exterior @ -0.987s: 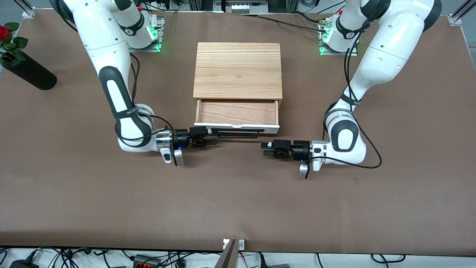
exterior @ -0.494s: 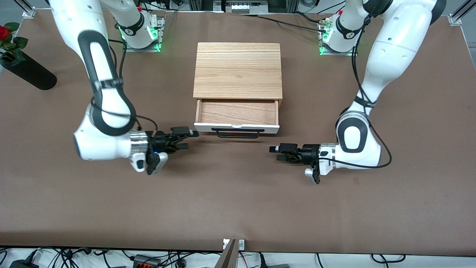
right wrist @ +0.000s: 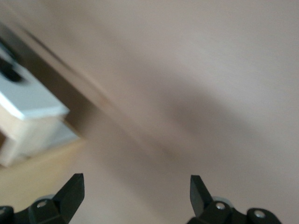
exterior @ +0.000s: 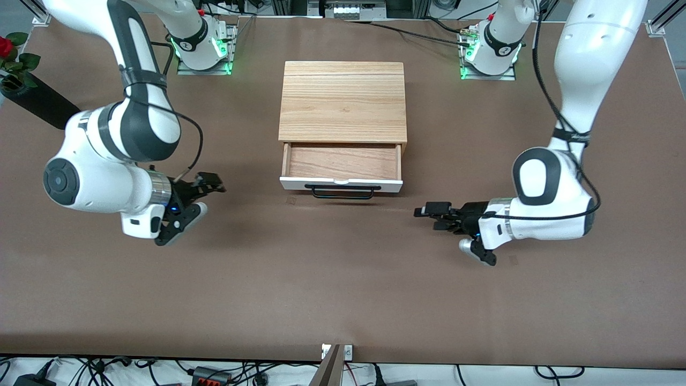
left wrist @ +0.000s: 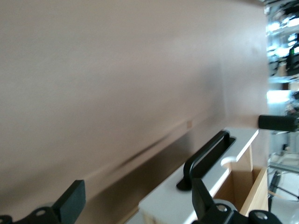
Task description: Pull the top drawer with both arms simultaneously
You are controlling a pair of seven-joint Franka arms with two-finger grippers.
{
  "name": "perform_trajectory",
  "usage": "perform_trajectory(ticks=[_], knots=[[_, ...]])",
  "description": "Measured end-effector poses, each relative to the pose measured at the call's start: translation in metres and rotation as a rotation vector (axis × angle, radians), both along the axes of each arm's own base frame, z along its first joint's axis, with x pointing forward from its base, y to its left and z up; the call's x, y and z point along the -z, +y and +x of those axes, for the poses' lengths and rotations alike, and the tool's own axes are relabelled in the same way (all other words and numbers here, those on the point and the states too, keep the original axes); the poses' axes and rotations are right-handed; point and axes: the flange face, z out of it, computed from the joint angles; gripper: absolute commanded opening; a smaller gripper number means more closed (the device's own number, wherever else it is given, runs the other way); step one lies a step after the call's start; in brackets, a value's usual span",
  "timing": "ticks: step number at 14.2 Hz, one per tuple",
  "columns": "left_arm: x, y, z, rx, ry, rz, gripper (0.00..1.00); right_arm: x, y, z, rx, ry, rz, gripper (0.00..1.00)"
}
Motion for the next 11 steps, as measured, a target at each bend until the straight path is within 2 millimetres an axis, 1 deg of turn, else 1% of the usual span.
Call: perform_trajectory(ticks=[1,3,5,8,9,10,11], knots=[[-0.01,0.007,-0.002,0.019,0.001,0.05,1.0,-0.013,-0.004,-0.002,-0.014,-0.01,-0.073,1.0],[-0.032,0.023,-0.007,0.045,0.002,0.156,1.0,-0.043,-0.012,-0.012,-0.026,0.018,-0.164,1.0],[-0.055,0.036,-0.013,0.053,0.012,0.251,1.0,-0.08,-0.024,-0.022,-0.023,0.047,-0.214,1.0],[-0.096,0.056,-0.026,0.062,0.018,0.408,1.0,-0.148,-0.057,-0.04,0.027,0.066,-0.25,1.0],[-0.111,0.066,-0.031,0.055,0.023,0.442,1.0,-0.168,-0.067,-0.048,0.047,0.062,-0.244,1.0],[-0.125,0.078,-0.036,0.056,0.018,0.483,1.0,-0.181,-0.079,-0.058,0.076,0.063,-0.236,1.0],[-0.14,0.088,-0.041,0.058,0.007,0.53,1.0,-0.188,-0.091,-0.067,0.117,0.068,-0.226,1.0]])
